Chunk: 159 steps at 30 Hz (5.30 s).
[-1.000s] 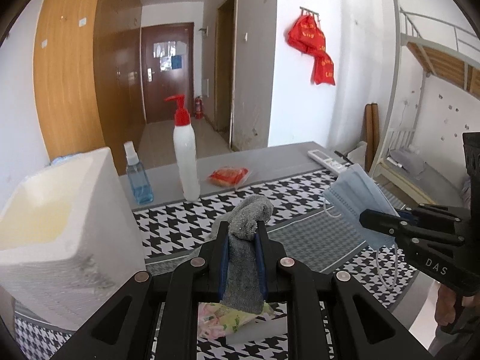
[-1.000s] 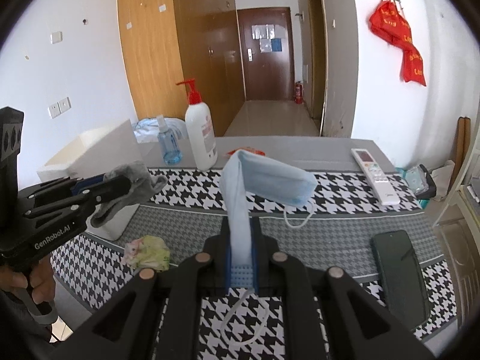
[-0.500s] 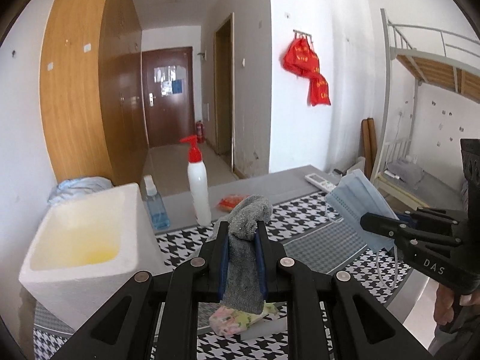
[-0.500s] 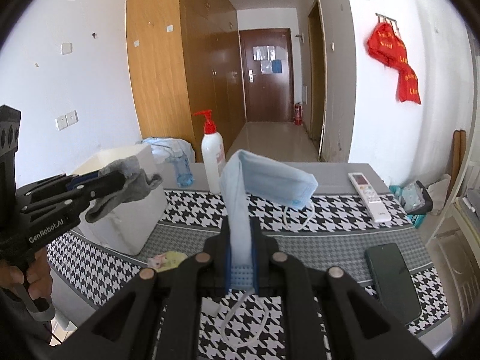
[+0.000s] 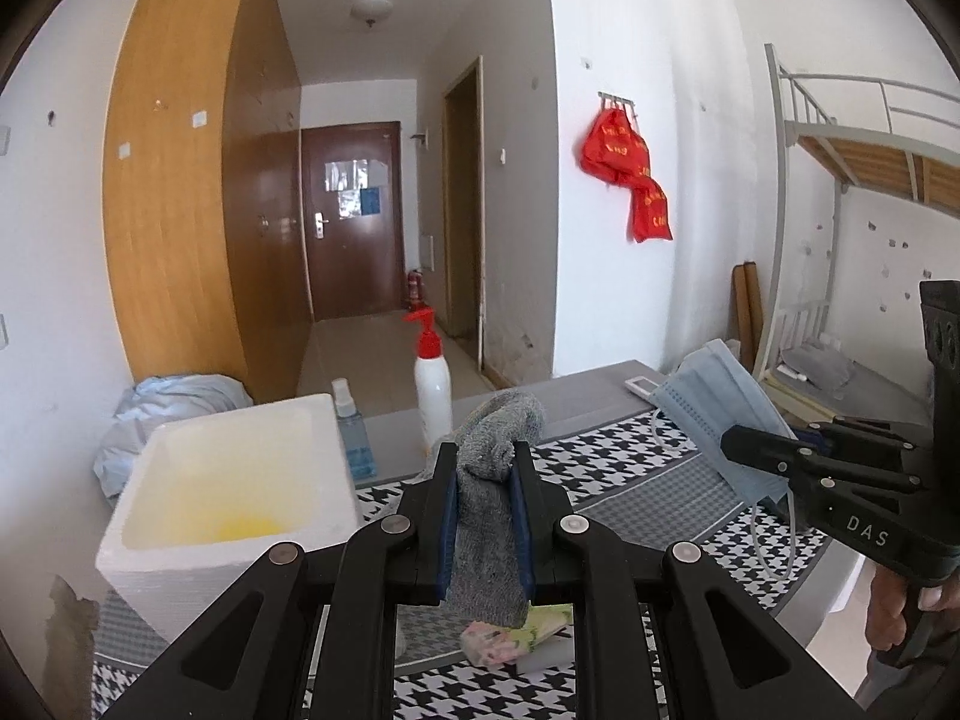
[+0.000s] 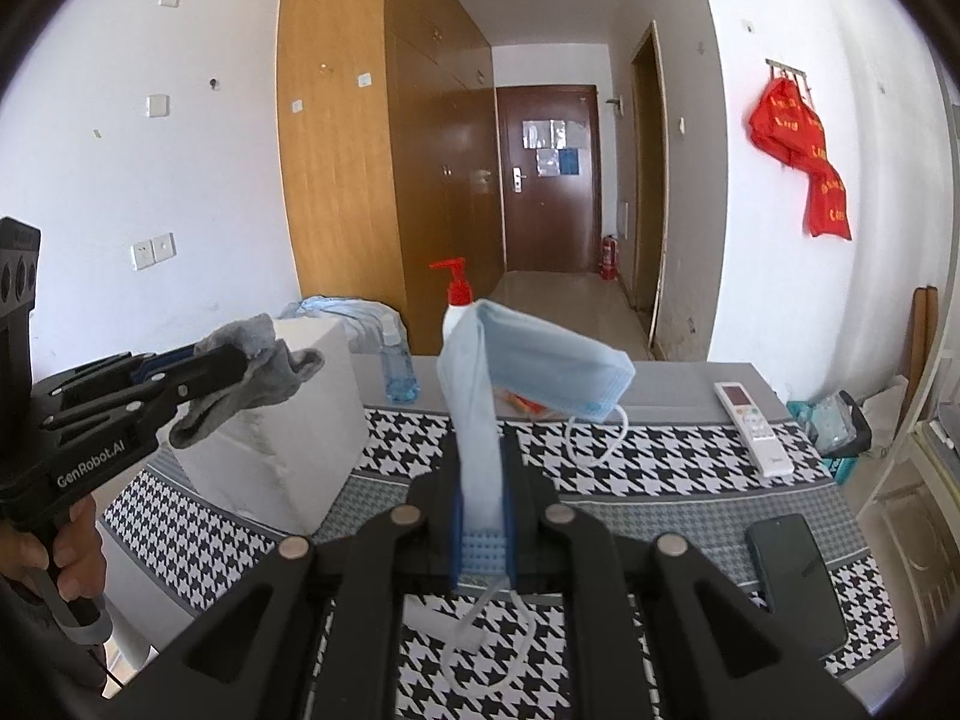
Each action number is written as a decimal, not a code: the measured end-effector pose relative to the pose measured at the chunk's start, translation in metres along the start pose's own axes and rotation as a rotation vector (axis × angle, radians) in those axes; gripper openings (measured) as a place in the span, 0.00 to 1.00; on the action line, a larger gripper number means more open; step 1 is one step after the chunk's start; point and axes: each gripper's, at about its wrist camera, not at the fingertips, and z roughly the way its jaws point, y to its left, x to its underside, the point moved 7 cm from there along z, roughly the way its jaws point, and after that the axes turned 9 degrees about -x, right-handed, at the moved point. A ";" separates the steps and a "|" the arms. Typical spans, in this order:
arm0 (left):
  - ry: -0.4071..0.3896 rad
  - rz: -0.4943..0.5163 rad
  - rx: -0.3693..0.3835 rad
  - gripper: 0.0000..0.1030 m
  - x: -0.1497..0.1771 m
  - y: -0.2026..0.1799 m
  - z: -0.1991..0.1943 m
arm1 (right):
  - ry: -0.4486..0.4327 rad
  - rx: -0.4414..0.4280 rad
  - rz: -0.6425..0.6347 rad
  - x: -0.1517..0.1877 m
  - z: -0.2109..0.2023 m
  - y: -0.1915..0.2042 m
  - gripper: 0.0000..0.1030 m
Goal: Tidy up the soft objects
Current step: 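Carry the mask over the foam box with the right tool while the left tool holds the cloth, then open the right tool to drop the blue mask into the foam box, then move the grey cloth over the foam box and open the left tool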
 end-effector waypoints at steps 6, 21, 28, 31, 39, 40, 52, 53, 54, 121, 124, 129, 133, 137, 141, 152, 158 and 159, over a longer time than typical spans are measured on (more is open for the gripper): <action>-0.026 -0.008 -0.030 0.17 -0.003 0.012 -0.009 | -0.013 -0.020 -0.015 -0.004 0.003 0.011 0.13; -0.077 -0.043 -0.135 0.17 -0.009 0.058 -0.025 | -0.038 -0.080 -0.068 -0.020 0.018 0.050 0.13; -0.085 -0.067 -0.183 0.17 -0.007 0.083 -0.029 | -0.039 -0.110 -0.088 -0.025 0.028 0.067 0.13; -0.091 -0.068 -0.199 0.17 -0.006 0.092 -0.032 | -0.039 -0.118 -0.095 -0.027 0.032 0.074 0.13; -0.092 -0.095 -0.241 0.17 -0.001 0.119 -0.037 | -0.024 -0.147 -0.126 -0.031 0.047 0.097 0.13; -0.092 -0.098 -0.244 0.17 -0.001 0.122 -0.037 | -0.021 -0.150 -0.130 -0.031 0.049 0.100 0.13; -0.078 -0.125 -0.332 0.17 0.008 0.162 -0.046 | 0.005 -0.200 -0.175 -0.040 0.073 0.132 0.13; -0.077 -0.126 -0.335 0.17 0.009 0.163 -0.046 | 0.007 -0.203 -0.180 -0.041 0.075 0.134 0.13; -0.075 -0.127 -0.339 0.17 0.009 0.164 -0.046 | 0.011 -0.206 -0.184 -0.042 0.077 0.137 0.13; -0.018 -0.213 -0.431 0.17 0.050 0.232 -0.043 | 0.109 -0.268 -0.173 -0.052 0.150 0.194 0.84; -0.023 -0.204 -0.417 0.17 0.044 0.229 -0.041 | 0.095 -0.260 -0.171 -0.054 0.143 0.190 0.85; -0.031 -0.194 -0.390 0.17 0.037 0.222 -0.036 | 0.074 -0.252 -0.162 -0.058 0.134 0.181 0.85; -0.037 -0.188 -0.369 0.17 0.029 0.216 -0.032 | 0.066 -0.237 -0.159 -0.057 0.128 0.174 0.85; -0.039 -0.178 -0.348 0.17 0.022 0.210 -0.028 | 0.056 -0.221 -0.155 -0.057 0.123 0.168 0.85; -0.045 -0.158 -0.330 0.17 0.016 0.200 -0.024 | 0.042 -0.207 -0.150 -0.056 0.114 0.159 0.85; -0.059 -0.132 -0.283 0.17 -0.002 0.176 -0.010 | 0.020 -0.171 -0.146 -0.050 0.100 0.138 0.93; -0.059 -0.114 -0.257 0.17 -0.010 0.161 0.000 | 0.004 -0.137 -0.125 -0.045 0.088 0.122 0.94; -0.057 -0.112 -0.254 0.17 -0.011 0.160 0.001 | 0.004 -0.133 -0.123 -0.045 0.086 0.120 0.94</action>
